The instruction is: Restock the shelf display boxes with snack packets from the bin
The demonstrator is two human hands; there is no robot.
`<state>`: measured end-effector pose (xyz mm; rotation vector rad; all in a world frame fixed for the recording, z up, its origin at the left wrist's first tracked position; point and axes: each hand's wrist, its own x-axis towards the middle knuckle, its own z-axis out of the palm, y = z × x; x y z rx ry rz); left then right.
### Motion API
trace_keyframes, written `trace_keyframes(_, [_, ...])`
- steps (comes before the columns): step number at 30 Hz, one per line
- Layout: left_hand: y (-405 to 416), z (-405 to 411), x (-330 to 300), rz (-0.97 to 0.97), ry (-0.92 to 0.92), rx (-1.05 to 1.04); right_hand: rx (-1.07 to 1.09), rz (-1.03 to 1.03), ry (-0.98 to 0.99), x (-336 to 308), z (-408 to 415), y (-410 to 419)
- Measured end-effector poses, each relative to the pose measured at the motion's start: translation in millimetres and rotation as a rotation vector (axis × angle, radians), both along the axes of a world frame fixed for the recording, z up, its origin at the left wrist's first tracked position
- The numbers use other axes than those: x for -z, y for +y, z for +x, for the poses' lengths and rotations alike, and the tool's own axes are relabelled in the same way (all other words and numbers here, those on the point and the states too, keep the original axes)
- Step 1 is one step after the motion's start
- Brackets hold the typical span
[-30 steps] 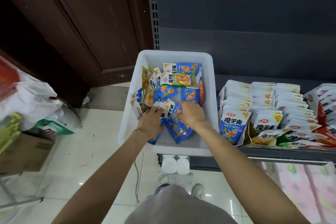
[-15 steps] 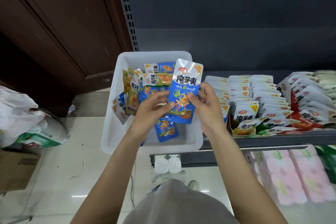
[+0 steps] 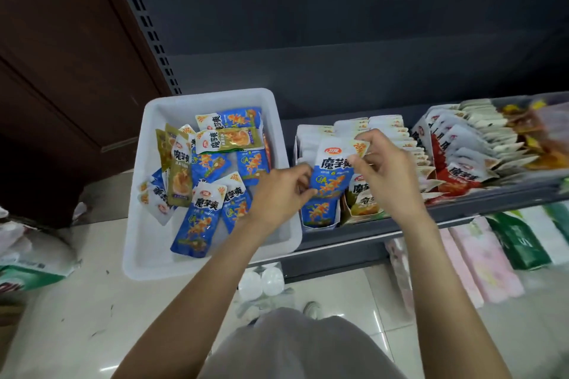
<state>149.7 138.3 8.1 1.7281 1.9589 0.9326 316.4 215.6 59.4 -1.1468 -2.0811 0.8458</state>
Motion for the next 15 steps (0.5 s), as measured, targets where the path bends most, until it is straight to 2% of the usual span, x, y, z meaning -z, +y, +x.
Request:
trace_keyframes(1, [-0.5, -0.7, 5.4, 0.012, 0.114, -0.008, -0.007, 0.011, -0.040, 7.9, -0.7, 1.5])
trace_keyframes(3, [-2.9, -3.0, 11.6, 0.082, 0.190, -0.048, -0.022, 0.040, -0.126, 21.4, -3.7, 2.7])
trace_keyframes(7, [-2.4, -9.4, 15.9, 0.154, 0.187, -0.135, -0.053, 0.116, -0.287, 37.5, -9.5, 2.1])
trace_keyframes(11, [-2.7, -13.2, 18.4, 0.158, 0.151, -0.147, -0.091, 0.291, -0.533, 42.5, -13.6, 2.5])
trace_keyframes(13, [-6.1, -17.2, 18.1, 0.188, 0.118, -0.176, -0.084, 0.388, -0.528, 41.9, -14.3, 3.0])
trace_keyframes(15, [-12.8, -27.1, 16.6, 0.230, 0.111, -0.239, -0.031, 0.445, -0.412, 38.4, -15.8, 3.1])
